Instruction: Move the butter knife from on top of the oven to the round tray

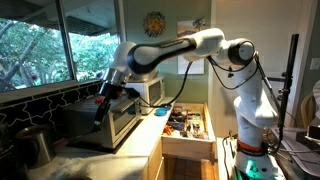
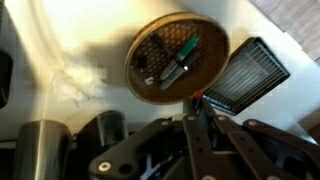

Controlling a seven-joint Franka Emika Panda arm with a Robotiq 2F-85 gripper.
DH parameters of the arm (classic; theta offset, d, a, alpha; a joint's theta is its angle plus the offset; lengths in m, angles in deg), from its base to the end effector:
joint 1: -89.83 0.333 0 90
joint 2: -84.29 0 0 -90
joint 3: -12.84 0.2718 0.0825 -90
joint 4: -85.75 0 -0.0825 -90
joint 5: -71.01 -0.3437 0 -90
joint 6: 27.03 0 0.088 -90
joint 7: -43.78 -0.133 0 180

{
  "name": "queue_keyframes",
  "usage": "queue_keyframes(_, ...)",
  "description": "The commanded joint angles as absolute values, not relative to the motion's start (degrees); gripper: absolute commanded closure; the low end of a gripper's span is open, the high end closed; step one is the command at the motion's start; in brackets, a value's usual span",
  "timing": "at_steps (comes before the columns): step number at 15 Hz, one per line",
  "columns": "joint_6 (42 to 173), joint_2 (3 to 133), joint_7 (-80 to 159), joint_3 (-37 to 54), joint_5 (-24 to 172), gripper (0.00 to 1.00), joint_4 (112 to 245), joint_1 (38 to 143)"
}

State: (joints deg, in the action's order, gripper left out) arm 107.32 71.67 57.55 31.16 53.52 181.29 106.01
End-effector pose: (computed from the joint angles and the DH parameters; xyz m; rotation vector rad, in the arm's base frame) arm 0.5207 0.3524 0.4796 -2.5402 -0.8642 -0.5420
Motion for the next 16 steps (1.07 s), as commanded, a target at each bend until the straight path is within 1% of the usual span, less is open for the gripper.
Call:
queue_keyframes(1, 123.9, 62.8, 56.4, 30.6, 58.9, 0.98, 179.3, 107.9)
queue_keyframes(3, 127.5, 59.4, 56.5, 32.2, 57.9, 0.98, 178.5, 107.7)
queue_keyframes(6, 124.8, 56.9, 56.8, 36.1, 54.7, 0.98, 178.1, 106.5)
queue_keyframes(10, 124.9, 55.4, 54.3, 36.6, 55.2, 0.98, 178.6, 107.1)
queue_keyframes(11, 125.0, 55.2, 53.7, 36.5, 55.5, 0.65, 178.7, 107.1)
queue_keyframes(12, 125.0, 55.2, 53.2, 36.4, 55.6, 0.65, 178.8, 107.1)
queue_keyframes(15, 124.6, 56.3, 52.5, 37.0, 54.7, 0.44, 178.6, 106.3)
queue_keyframes(16, 124.3, 57.1, 52.6, 37.3, 54.5, 0.35, 178.4, 106.0)
